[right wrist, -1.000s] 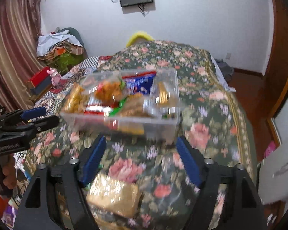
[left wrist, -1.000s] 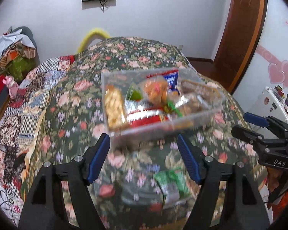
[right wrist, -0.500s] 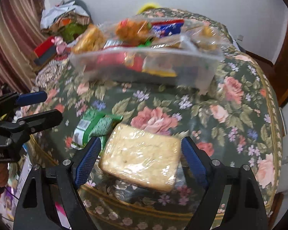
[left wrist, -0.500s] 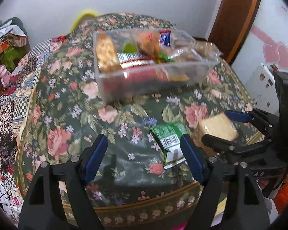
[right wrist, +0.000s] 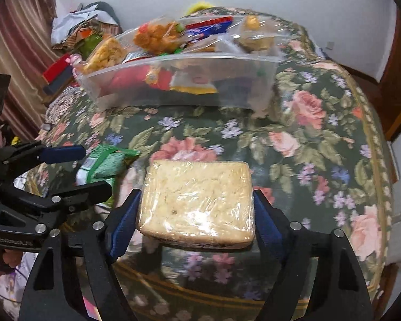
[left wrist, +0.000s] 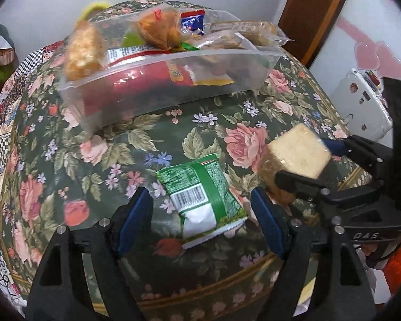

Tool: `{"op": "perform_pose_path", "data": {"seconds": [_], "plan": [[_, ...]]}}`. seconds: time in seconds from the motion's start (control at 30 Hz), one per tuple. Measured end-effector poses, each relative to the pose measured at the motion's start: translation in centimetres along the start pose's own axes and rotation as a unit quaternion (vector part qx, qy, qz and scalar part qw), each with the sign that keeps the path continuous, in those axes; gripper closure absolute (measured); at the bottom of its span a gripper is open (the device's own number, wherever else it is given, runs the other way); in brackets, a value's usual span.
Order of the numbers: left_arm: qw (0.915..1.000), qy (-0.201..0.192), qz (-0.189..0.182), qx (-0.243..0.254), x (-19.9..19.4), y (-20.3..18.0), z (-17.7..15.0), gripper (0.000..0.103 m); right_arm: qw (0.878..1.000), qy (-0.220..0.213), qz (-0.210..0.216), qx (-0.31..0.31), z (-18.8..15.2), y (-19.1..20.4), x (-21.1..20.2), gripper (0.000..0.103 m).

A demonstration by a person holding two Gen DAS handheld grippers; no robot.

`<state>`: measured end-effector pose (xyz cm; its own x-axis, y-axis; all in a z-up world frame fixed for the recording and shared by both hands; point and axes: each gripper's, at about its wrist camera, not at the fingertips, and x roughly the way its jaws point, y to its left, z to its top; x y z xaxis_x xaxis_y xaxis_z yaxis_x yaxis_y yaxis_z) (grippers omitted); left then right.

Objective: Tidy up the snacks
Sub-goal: 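Grasp the green snack pack with the left tool while the right tool grasps the square wrapped cake, then lower the green pack and square cake into the box, opening both tools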

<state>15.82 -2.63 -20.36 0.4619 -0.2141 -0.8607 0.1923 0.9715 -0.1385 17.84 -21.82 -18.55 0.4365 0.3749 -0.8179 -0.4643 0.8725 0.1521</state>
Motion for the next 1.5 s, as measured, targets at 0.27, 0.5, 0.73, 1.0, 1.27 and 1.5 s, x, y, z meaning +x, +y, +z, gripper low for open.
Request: {"op": "perform_pose_path", "data": {"seconds": [0.27,0.5,0.73,1.0,1.27,1.5], "plan": [[0.9997,-0.004,0.022,0.013,1.3,-0.2,0.0,0.057,1.0,-0.016,-0.004,0.017,0.3,-1.2,-0.6,0.026],[0.9993,-0.028,0.022,0.009,-0.2,0.4,0.2,0.062,0.999,-0.044,0.0,0.015,1.2,0.0,-1.6,0.026],[0.9969,-0.076,0.021,0.005,-3.5,1.0,1.8,0.062,0.996,-0.082,0.013,0.018,3.7,0.7,-3.3,0.026],[0.9927,-0.119,0.019,-0.002,-5.6,1.9,5.0,0.062,0.992,-0.121,0.014,0.02,6.8,0.7,-4.3,0.026],[0.9918,-0.125,0.018,-0.018,-4.6,2.9,7.8,0.062,0.99,-0.141,0.015,0.016,9.7,0.4,-3.8,0.026],[0.9937,-0.109,0.009,-0.023,-2.0,3.4,10.1,0.062,0.989,-0.15,0.009,0.008,11.9,0.4,-2.6,0.026]]}}
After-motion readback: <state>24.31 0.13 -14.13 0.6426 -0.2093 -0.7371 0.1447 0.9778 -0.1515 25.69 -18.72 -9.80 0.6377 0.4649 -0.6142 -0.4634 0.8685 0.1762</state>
